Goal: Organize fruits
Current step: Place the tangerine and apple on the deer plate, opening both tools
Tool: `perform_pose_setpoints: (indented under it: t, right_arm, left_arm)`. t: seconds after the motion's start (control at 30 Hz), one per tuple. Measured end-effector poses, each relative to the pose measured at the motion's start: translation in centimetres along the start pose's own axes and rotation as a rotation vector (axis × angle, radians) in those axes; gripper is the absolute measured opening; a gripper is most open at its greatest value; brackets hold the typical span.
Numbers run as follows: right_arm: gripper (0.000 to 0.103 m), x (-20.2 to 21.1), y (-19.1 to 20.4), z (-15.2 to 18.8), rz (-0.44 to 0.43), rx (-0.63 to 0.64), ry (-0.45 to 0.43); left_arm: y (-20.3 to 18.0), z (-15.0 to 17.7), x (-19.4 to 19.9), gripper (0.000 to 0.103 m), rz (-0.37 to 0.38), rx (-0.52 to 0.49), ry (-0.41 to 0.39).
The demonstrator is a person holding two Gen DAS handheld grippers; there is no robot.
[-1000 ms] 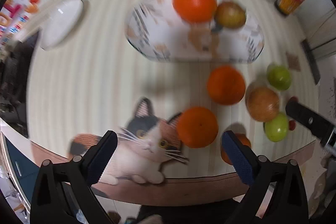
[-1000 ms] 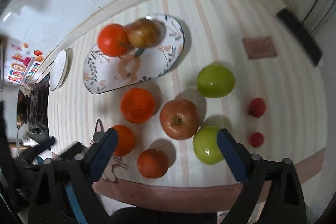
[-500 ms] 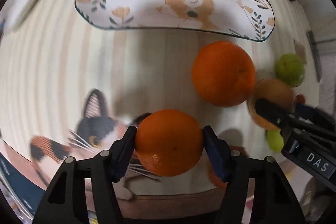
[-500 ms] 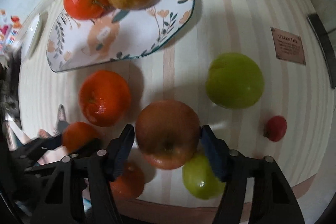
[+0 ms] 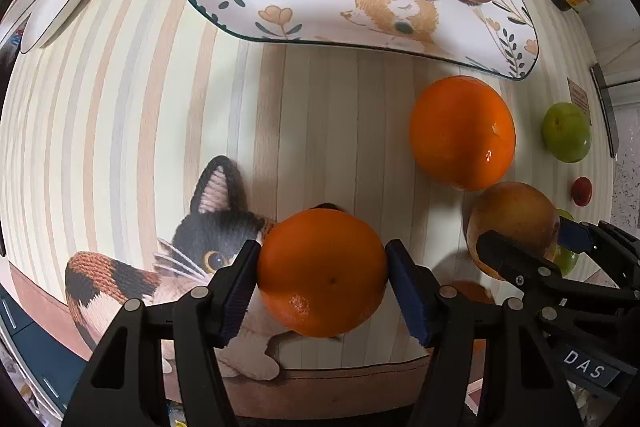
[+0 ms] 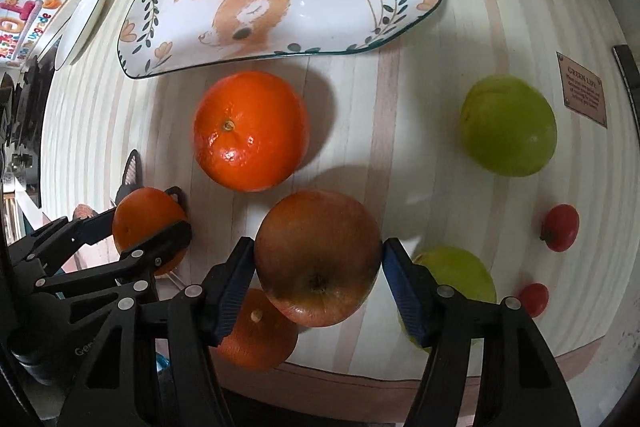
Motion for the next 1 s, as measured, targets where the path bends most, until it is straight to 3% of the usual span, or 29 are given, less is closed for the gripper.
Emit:
perform_pose_setpoints:
  t: [0.13, 0.23, 0.43, 0.57, 0.7, 0.9, 1.0]
  right_arm:
    - [0.066, 0.5, 0.5, 0.6, 0.025, 0.006, -0.036]
    - [0.066, 3.3, 0.9, 0.1, -0.043, -0.022, -0.081]
    - [0.066, 8.1, 2.7, -4.9, -0.086, -0.012, -0.192]
    - [0.066, 7.7, 3.2, -8.7, -0.065, 0.011, -0.193]
    - [0.066, 5.4, 4.4, -11.8, -0.054, 0.019, -0.151]
    - [0.066, 2.2, 5.7, -13.9, -0.069, 0.016, -0.066]
    - [0.067, 1.5, 5.7, -14.0, -0.058, 0.008, -0.064]
  left_arm:
    - [-0.5, -1.9, 2.5, 0.061, 0.022, 0.001, -0.021]
    - [-0.7, -2.9, 5.9, 0.061, 0.058, -0.002, -0.070]
    - [0.3, -8.4, 11.9, 0.061, 0.056, -0.020, -0.175]
    - [3.1, -13.1, 11.7, 0.061, 0.010, -0.003, -0.179]
    - [5.1, -16.2, 9.0, 0.061, 0.007, 0.035, -0.106]
    - [6.0, -17.3, 5.7, 0.061, 0.019, 0.084, -0.013]
    - [6.2, -17.2, 5.1, 0.061, 0.026, 0.094, 0.008]
Point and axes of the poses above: each gripper's, at about its wrist camera, not at the fingertips, and x roughly against the way its jaws point, y to its left, z to its underside, the point moved 9 cm from there along -x, roughly the way its jaws point, and after that the axes turned 6 degrees about z, right-handed, at the moved point
